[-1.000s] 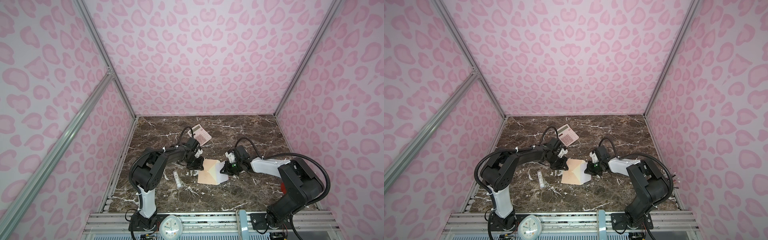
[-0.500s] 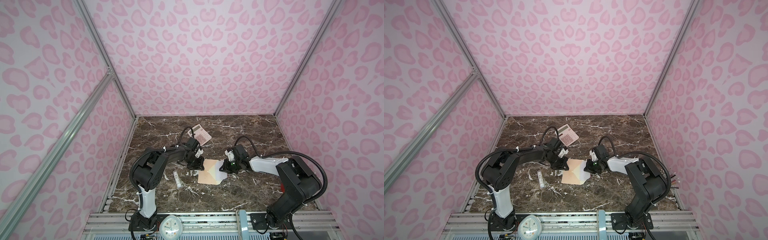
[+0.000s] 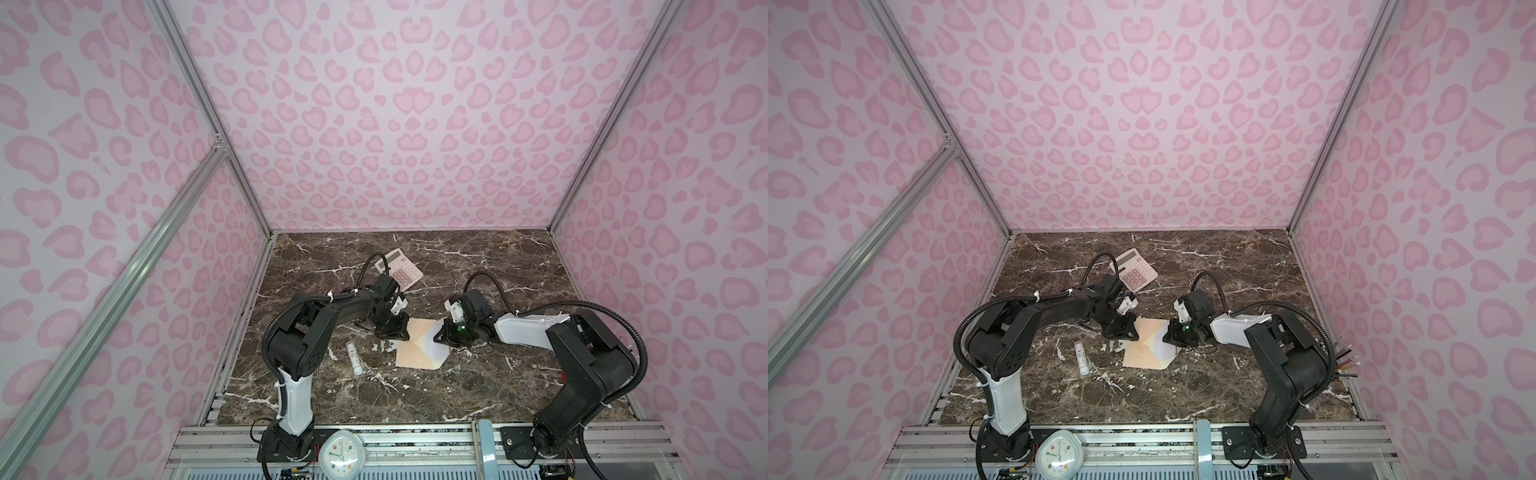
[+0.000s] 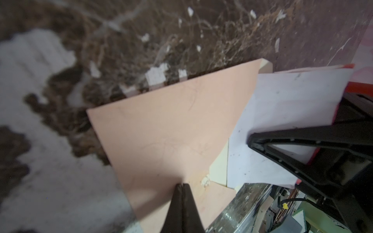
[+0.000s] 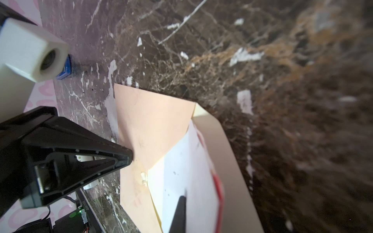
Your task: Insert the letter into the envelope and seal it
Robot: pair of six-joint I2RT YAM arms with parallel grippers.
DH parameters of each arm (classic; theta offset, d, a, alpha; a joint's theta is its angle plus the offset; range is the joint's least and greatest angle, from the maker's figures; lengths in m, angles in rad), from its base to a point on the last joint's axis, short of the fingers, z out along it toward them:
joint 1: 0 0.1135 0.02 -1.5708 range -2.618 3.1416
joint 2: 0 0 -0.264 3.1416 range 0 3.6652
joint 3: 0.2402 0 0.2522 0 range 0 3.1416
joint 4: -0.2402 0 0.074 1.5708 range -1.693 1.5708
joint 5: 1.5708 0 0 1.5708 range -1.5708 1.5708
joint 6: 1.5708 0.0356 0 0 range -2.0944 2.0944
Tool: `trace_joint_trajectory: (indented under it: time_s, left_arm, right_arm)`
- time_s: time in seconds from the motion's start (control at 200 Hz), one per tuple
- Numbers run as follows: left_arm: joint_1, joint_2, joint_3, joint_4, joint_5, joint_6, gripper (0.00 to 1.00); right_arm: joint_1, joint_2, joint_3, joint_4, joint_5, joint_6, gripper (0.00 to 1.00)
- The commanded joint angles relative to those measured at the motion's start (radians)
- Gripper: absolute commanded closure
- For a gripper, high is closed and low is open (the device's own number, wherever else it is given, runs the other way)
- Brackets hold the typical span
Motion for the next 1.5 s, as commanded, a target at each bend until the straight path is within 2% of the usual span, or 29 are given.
trace_joint_trajectory:
  time_s: [0.0, 0.18, 0.465, 0.66, 0.765, 0.92, 1.205, 1.495]
  left_arm:
    - [0.004, 0.011, 0.003, -0.025, -0.046, 0.013, 0.96]
    - [0.010, 0.012, 0.007, -0.030, -0.039, 0.013, 0.97]
    - [0.027, 0.006, 0.023, -0.052, -0.040, 0.027, 0.96]
    - [0.035, 0.003, 0.025, -0.060, -0.041, 0.034, 0.96]
    - [0.038, -0.001, 0.023, -0.064, -0.041, 0.037, 0.96]
    - [0.041, -0.005, 0.017, -0.066, -0.044, 0.042, 0.97]
    - [0.046, 0.000, 0.016, -0.065, -0.041, 0.045, 0.96]
    - [0.046, 0.010, 0.013, -0.059, -0.034, 0.042, 0.96]
  right_arm:
    - [0.007, 0.016, 0.002, 0.006, 0.010, 0.010, 0.99]
    - [0.008, 0.022, -0.002, 0.027, -0.003, 0.033, 0.95]
    - [0.000, -0.008, 0.008, -0.035, 0.003, 0.015, 0.62]
    - [-0.018, -0.041, 0.008, -0.095, 0.015, -0.009, 0.53]
    - [-0.030, -0.059, 0.011, -0.126, 0.013, -0.024, 0.53]
    - [-0.045, -0.074, 0.008, -0.164, 0.016, -0.047, 0.62]
    - [-0.046, -0.082, -0.007, -0.169, 0.023, -0.043, 0.69]
    - [-0.039, -0.064, -0.006, -0.137, 0.014, -0.017, 0.82]
